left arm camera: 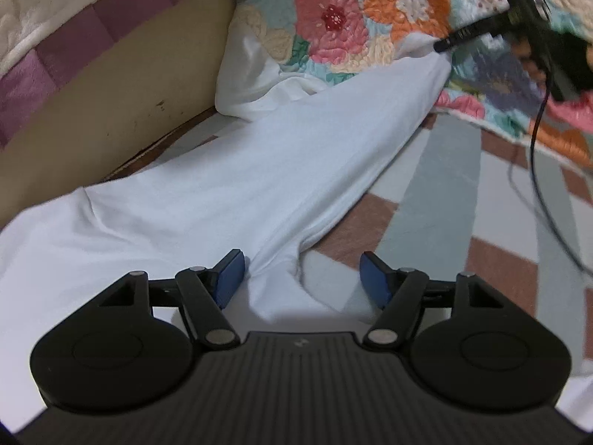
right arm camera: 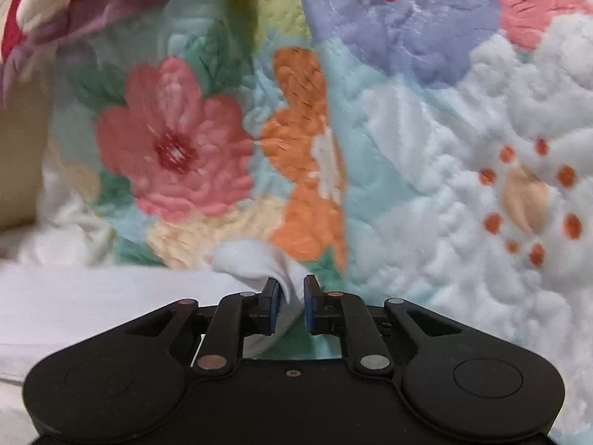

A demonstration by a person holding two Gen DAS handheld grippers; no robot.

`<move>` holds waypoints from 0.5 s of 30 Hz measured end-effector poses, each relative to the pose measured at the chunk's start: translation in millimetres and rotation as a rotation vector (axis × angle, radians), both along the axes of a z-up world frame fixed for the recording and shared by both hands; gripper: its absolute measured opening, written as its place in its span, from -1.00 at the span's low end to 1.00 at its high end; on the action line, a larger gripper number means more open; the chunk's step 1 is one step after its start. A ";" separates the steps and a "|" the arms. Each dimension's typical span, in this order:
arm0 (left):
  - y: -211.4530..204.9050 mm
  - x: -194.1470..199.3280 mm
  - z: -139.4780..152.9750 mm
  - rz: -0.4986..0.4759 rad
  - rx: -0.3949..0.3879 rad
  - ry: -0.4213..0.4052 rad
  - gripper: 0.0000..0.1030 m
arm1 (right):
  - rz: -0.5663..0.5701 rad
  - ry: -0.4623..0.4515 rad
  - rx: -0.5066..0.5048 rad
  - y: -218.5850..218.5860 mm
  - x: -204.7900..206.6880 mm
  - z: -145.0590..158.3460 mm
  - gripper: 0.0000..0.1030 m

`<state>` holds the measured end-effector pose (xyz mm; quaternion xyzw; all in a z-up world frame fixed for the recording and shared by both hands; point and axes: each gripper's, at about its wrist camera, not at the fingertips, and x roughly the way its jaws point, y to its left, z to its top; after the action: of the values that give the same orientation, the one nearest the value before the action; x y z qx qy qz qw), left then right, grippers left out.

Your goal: Fold clothes

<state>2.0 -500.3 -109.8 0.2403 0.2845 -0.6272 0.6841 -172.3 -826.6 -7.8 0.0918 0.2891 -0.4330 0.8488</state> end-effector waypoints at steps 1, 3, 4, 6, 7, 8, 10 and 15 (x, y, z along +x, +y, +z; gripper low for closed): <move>-0.3 1.6 0.6 0.019 -0.005 0.028 0.32 | -0.009 0.000 0.005 -1.2 -1.8 -3.2 -0.49; -2.3 0.9 0.7 0.035 -0.013 0.071 0.31 | -0.026 0.000 0.016 -3.7 -5.4 -9.5 -0.31; -3.4 0.2 0.7 0.040 -0.017 0.091 0.31 | -0.034 -0.001 0.022 -5.0 -7.2 -12.7 -0.31; -6.2 -3.0 0.2 0.012 -0.017 0.153 0.31 | -0.051 -0.001 0.032 -7.5 -10.8 -19.1 -0.30; -7.1 -4.1 -0.5 0.004 -0.014 0.187 0.32 | -0.060 -0.001 0.038 -8.7 -12.6 -22.3 -0.27; -6.7 -5.0 0.1 -0.003 -0.015 0.203 0.32 | -0.071 -0.038 0.060 -9.1 -17.1 -22.0 -0.14; -4.2 -4.4 2.2 -0.020 -0.019 0.233 0.32 | -0.088 -0.138 0.124 -8.2 -28.3 -18.6 0.08; 8.5 9.2 12.0 0.085 -0.114 0.189 0.34 | -0.089 -0.270 0.341 -10.2 -42.9 -40.5 0.21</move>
<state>11.2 -491.7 -97.8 0.1284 0.3215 -0.6325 0.6929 -215.2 -836.8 -48.3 0.3039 0.2373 -0.3987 0.8321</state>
